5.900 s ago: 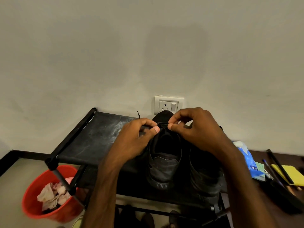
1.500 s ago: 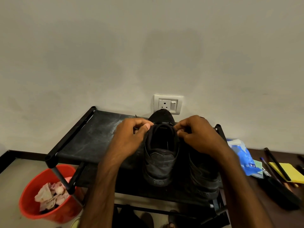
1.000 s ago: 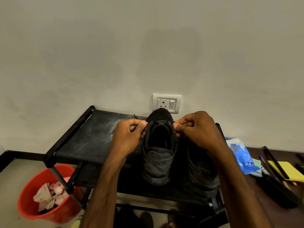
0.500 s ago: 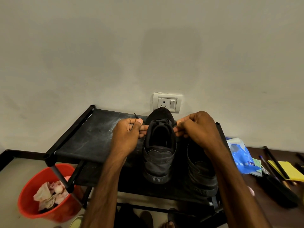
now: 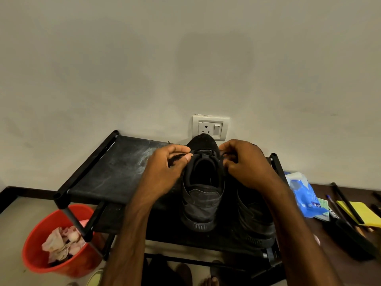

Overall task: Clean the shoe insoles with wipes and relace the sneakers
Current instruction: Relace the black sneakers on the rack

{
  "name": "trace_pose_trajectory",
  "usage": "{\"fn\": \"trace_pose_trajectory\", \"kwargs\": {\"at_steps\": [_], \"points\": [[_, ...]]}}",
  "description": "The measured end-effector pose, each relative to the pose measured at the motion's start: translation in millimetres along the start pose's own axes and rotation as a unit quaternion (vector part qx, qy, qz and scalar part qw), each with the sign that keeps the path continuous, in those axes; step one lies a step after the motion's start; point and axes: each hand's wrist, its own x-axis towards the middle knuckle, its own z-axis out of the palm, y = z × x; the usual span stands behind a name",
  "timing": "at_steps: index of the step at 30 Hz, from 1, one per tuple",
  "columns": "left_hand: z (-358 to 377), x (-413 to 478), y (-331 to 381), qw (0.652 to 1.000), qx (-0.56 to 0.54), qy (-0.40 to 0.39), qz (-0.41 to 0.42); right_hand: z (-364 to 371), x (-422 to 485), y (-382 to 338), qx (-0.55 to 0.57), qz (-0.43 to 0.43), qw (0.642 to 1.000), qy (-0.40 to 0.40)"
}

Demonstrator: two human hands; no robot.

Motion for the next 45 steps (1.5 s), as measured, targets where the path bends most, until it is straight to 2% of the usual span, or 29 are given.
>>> {"fn": "trace_pose_trajectory", "kwargs": {"at_steps": [6, 10, 17, 25, 32, 37, 41, 45], "points": [[1, 2, -5, 0.998, 0.045, -0.013, 0.042, 1, 7, -18, -0.078, -0.024, 0.990, -0.118], [0, 3, -8, 0.996, 0.080, -0.019, 0.037, 2, 10, -19, -0.094, -0.036, 0.986, -0.136], [14, 5, -11, 0.991, 0.119, 0.034, 0.043, 5, 11, -14, -0.096, -0.038, 0.993, -0.063], [18, 15, -13, 0.991, 0.110, 0.040, 0.057, 9, 12, -14, -0.095, -0.027, 0.990, -0.100], [20, 24, -17, 0.990, 0.125, 0.037, 0.061, 13, 13, -11, -0.100, -0.009, 0.992, -0.073], [-1, 19, -9, 0.993, 0.109, -0.020, 0.028, 8, 11, -5, -0.107, -0.015, 0.994, -0.009], [-20, 9, 6, 0.990, 0.109, -0.079, 0.037, -12, 3, -1, -0.075, -0.057, 0.995, -0.022], [-18, 5, 14, 0.993, 0.077, -0.078, 0.034, -13, -1, 1, -0.053, -0.079, 0.995, -0.038]]}}
